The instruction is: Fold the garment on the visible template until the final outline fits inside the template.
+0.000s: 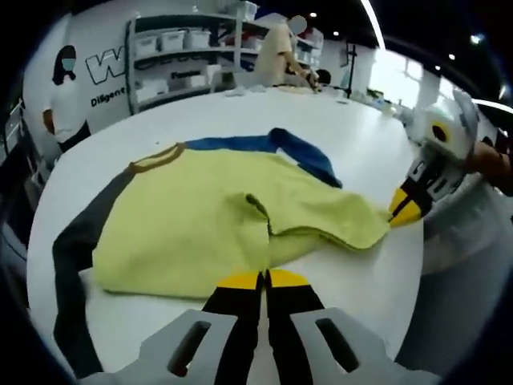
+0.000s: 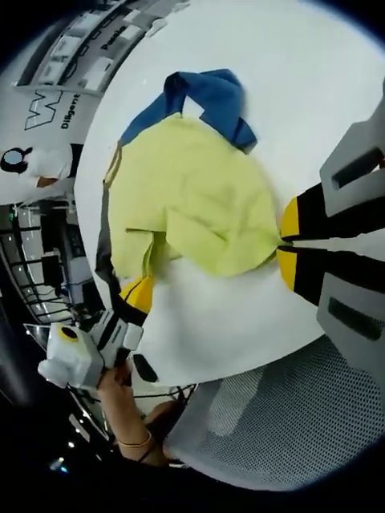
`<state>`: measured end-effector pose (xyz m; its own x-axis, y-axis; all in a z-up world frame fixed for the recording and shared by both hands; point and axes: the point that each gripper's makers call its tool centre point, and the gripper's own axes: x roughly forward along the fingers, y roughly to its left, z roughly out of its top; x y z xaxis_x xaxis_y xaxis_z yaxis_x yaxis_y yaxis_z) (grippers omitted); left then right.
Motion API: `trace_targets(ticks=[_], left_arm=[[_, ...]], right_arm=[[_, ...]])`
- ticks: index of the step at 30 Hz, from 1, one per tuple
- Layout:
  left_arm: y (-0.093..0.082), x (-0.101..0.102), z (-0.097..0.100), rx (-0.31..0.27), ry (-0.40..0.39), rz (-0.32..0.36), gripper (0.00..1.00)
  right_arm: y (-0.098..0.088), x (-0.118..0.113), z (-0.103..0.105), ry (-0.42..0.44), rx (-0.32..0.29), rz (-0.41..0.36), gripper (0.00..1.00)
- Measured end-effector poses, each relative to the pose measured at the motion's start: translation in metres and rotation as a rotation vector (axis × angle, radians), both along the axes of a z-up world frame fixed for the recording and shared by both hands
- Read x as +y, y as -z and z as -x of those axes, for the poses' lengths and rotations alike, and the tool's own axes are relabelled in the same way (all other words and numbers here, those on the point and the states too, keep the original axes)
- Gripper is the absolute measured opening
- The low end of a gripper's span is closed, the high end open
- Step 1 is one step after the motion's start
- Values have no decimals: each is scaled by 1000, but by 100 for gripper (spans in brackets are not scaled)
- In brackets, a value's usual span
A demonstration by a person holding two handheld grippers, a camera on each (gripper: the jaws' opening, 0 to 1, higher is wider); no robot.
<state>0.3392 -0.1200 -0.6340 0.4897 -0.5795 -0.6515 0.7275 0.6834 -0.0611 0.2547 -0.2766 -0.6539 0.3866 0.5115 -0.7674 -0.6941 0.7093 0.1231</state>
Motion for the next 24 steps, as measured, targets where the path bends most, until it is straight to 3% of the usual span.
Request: trace_targets(ticks=[3,4,10,24], left_arm=[[-5,8,12,1,31,-9,1],[-6,9,19,3,80,-16,1],[-6,24,41,3,140,-58,1],[-9,62,68,3,205,-85,1]], right_arm=[[-6,-4,1,10,4,-5,0],[-7,-5,1,11,2,-5,0],[-15,-11,1,5,-22,11,0],[-11,-21,13,5,56,19,0]])
